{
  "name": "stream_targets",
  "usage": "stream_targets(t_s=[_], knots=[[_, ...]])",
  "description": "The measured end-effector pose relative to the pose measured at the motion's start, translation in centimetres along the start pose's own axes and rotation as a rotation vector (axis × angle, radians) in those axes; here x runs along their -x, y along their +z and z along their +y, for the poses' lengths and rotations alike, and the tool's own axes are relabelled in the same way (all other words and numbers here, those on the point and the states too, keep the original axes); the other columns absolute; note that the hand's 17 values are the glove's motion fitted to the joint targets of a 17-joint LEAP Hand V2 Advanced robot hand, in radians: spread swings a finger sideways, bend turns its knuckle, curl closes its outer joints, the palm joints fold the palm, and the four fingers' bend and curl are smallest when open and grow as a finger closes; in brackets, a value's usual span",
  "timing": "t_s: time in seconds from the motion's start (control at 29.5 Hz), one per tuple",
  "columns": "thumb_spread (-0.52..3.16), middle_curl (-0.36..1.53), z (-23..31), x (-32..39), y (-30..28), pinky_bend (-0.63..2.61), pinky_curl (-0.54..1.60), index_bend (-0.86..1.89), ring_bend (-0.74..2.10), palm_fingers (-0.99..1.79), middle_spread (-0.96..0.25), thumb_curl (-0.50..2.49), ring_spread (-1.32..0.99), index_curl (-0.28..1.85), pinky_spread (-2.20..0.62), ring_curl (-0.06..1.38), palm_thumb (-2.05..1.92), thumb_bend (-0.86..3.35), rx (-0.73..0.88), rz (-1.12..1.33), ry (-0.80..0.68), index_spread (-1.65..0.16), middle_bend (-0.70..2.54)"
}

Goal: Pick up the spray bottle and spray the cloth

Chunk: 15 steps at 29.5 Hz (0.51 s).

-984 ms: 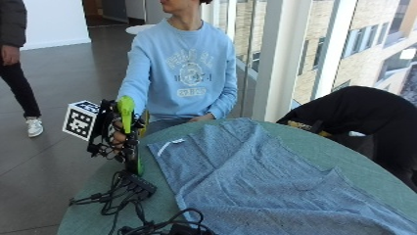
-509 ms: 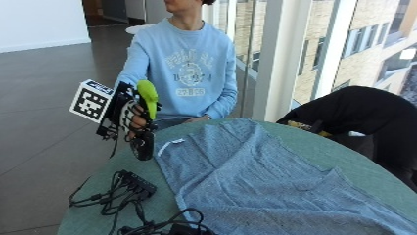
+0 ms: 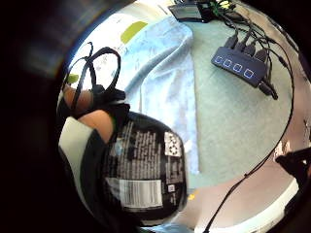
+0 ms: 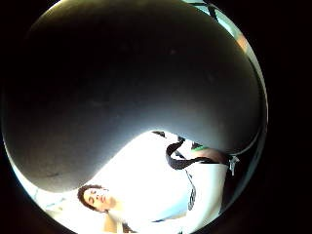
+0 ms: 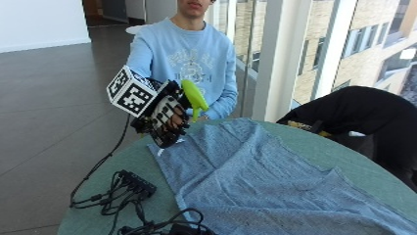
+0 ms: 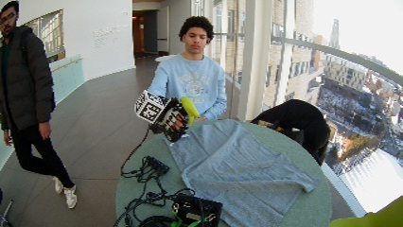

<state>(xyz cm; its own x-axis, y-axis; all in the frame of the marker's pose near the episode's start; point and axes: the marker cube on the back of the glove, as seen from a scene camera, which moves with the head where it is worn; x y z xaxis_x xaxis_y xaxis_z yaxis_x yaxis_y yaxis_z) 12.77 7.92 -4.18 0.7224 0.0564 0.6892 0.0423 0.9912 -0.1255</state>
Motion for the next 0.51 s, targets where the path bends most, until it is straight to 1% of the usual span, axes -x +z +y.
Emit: stream_targets(t_s=[0.27,0.51], knots=[[1.04,0.45,-2.1,1.9,1.2,0.16,0.27,0.17,0.49,1.17,-0.08,0.45,-0.09,0.44,0.12,0.38,0.84,-0.02,0.045,0.080,0.053,-0.24,0.45],[1.05,0.46,-2.8,2.3,2.4,0.16,0.27,0.16,0.49,1.17,-0.08,0.45,-0.08,0.45,0.12,0.39,0.84,-0.02,0.100,0.128,0.056,-0.23,0.46]])
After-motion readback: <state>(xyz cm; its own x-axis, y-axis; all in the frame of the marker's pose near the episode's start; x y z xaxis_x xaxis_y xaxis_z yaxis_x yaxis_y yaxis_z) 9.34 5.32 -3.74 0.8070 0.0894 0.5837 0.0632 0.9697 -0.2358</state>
